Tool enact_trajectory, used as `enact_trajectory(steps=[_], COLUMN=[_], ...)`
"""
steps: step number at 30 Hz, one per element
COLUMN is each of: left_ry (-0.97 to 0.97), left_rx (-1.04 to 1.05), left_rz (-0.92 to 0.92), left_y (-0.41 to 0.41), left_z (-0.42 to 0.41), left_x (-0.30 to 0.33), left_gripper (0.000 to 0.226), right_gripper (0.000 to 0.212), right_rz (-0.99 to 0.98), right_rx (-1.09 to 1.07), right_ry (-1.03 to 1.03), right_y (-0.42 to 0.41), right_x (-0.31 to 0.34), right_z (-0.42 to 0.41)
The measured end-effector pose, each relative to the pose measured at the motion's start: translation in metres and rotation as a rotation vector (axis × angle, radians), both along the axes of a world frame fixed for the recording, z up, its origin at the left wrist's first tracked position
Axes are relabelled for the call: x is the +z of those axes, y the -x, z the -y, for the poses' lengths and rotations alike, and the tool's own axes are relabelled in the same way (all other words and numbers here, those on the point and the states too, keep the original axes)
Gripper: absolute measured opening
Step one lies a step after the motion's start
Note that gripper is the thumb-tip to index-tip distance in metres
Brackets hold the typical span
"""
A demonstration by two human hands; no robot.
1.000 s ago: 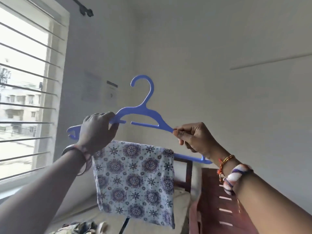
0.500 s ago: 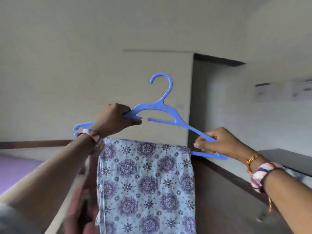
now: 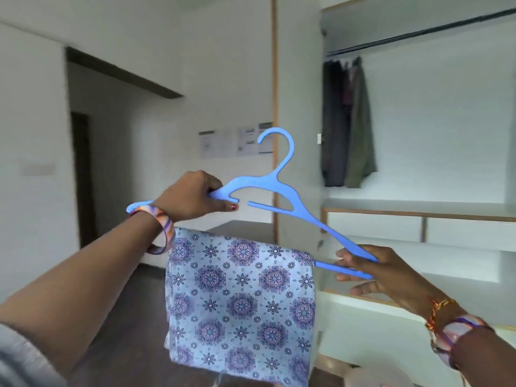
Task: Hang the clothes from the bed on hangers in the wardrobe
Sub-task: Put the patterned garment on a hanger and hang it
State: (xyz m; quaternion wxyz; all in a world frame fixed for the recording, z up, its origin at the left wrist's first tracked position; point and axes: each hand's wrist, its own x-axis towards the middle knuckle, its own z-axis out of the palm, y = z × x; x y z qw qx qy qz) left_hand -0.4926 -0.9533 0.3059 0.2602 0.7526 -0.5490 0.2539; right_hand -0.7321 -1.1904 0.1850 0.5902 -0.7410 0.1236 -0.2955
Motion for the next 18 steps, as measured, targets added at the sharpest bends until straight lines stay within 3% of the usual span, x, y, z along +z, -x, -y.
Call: enact_trajectory(steps=[3,6,7,9,11,14,18], left_ry=[-0.045,-0.056,-0.062,-0.077,-0.099,-0.112,-0.094], left_rx=[-0.157,-0.246,-0.275,-0.333,-0.397,-0.473,-0.494], left_rz=[-0.007,-0.035,-0.037,-0.031,-0.02,0.022,0.055], left_y=[-0.018,-0.028,-0.028,-0.021,-0.012,-0.001,0.005], left_z=[0.112,0.22,0.254,0.317,0.375,0.455,0.552], left_x=[-0.001,0.001,0.002,0.004,0.006,0.008,0.02], left_gripper=[0.048,0.049,0.049,0.049,0.05,0.052,0.051], right_gripper=[0.079,0.056,0.06,0.092,0.105,0.098,0.054], right_rz=[0.036,0.027,0.029,0.054,0.123,0.209,0.339], right_rx=[-0.113,-0.232,-0.265,-0.333,-0.399,-0.496,-0.519], right_ry=[-0.002,0.002,0.0,-0.002,-0.027,-0.031,-0.079], right_y=[0.018,0.035,0.043,0.058,0.072,0.086,0.084], right_x=[0.007,0.02,0.022,0.019,0.014,0.012,0.02], right_z=[0.075,0.148,0.169,0.21,0.246,0.302,0.38])
